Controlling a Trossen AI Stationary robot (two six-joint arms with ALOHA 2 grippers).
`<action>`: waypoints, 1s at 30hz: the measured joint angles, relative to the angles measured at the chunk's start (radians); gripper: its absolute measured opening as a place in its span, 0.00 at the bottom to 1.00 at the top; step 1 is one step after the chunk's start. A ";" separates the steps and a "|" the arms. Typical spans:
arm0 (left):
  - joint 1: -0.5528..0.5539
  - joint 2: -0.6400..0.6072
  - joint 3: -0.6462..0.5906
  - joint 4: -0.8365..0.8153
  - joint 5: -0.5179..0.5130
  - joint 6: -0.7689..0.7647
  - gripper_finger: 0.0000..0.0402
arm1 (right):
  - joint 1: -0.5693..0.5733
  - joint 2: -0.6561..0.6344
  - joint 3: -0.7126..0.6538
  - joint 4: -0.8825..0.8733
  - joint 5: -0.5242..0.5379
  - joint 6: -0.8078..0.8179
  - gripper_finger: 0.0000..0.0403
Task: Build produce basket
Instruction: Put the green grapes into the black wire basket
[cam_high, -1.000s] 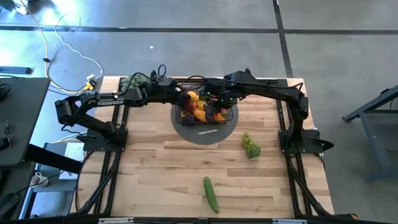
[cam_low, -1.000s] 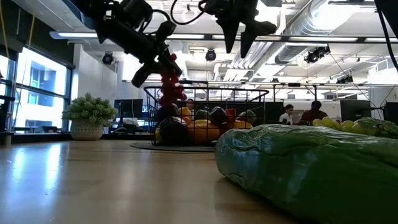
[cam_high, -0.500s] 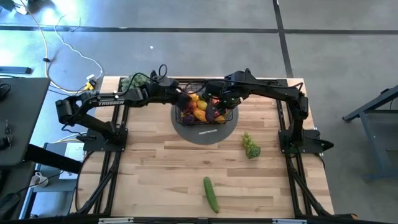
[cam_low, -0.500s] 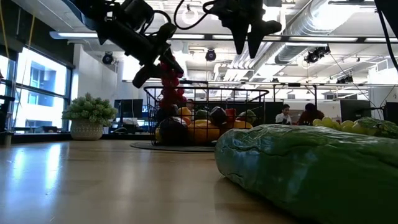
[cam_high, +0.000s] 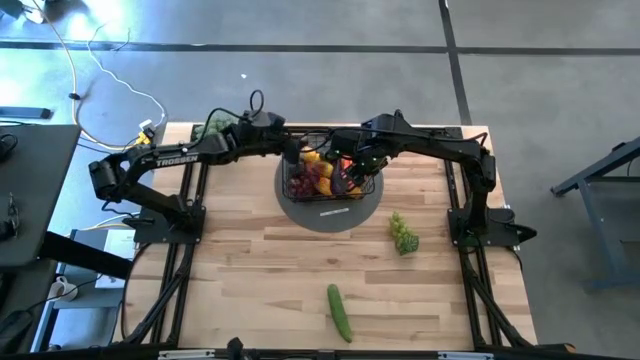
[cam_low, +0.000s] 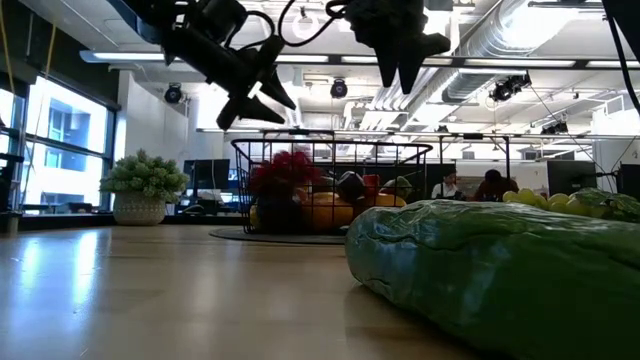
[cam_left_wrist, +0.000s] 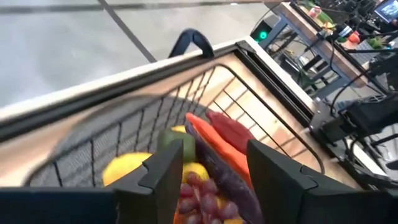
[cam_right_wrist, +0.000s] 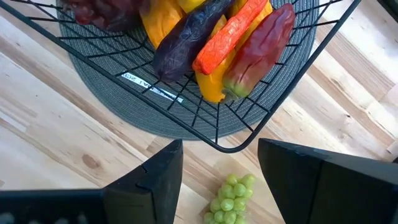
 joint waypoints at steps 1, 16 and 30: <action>0.004 0.000 0.006 -0.001 -0.002 0.011 0.41 | 0.000 0.000 0.000 0.000 0.000 -0.004 0.47; 0.017 -0.002 0.215 -0.317 -0.058 0.340 0.40 | 0.083 -0.001 -0.059 0.000 0.047 -0.020 0.47; 0.018 -0.003 0.390 -0.457 -0.473 0.730 0.40 | 0.112 -0.093 -0.307 -0.001 0.055 0.176 0.47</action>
